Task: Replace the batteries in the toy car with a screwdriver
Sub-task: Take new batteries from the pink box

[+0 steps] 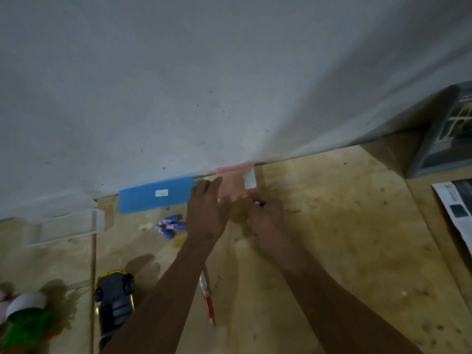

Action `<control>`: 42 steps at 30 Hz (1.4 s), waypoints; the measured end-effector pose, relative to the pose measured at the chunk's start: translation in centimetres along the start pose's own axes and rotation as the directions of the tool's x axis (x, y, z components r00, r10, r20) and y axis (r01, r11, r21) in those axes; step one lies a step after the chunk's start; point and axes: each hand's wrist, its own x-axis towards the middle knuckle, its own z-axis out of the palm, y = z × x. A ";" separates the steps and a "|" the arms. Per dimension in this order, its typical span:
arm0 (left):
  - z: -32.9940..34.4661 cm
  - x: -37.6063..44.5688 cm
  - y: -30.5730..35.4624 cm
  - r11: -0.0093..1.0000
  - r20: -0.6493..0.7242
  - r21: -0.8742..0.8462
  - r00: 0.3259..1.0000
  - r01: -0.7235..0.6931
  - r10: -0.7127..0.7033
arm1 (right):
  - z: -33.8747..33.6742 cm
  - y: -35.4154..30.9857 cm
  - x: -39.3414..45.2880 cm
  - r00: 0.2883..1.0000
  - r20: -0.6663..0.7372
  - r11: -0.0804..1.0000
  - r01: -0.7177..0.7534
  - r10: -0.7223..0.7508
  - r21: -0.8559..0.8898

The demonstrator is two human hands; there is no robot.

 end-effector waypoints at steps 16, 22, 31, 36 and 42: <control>2.0 3.1 -0.4 0.999 -0.027 -0.025 0.999 -0.032 0.031 | 1.8 -0.2 2.5 0.974 -0.017 0.974 -0.227 0.227 0.002; 2.2 3.3 -0.6 0.999 -0.041 -0.036 0.999 -0.008 0.007 | 1.3 -1.6 1.7 0.962 0.029 0.962 -0.274 0.273 0.021; 2.0 4.0 0.0 0.996 -0.032 0.035 0.996 0.084 -0.083 | 0.1 -4.5 0.4 0.973 0.116 0.979 -0.203 0.200 0.012; 1.5 2.5 0.9 0.948 -0.022 -0.190 0.964 0.256 -0.265 | -0.9 -7.4 1.3 0.975 0.220 0.992 0.021 0.007 -0.121; 1.6 2.0 1.0 0.949 -0.051 -0.237 0.973 0.208 -0.226 | -1.4 -8.8 3.1 0.906 0.421 0.937 0.189 -0.050 -0.295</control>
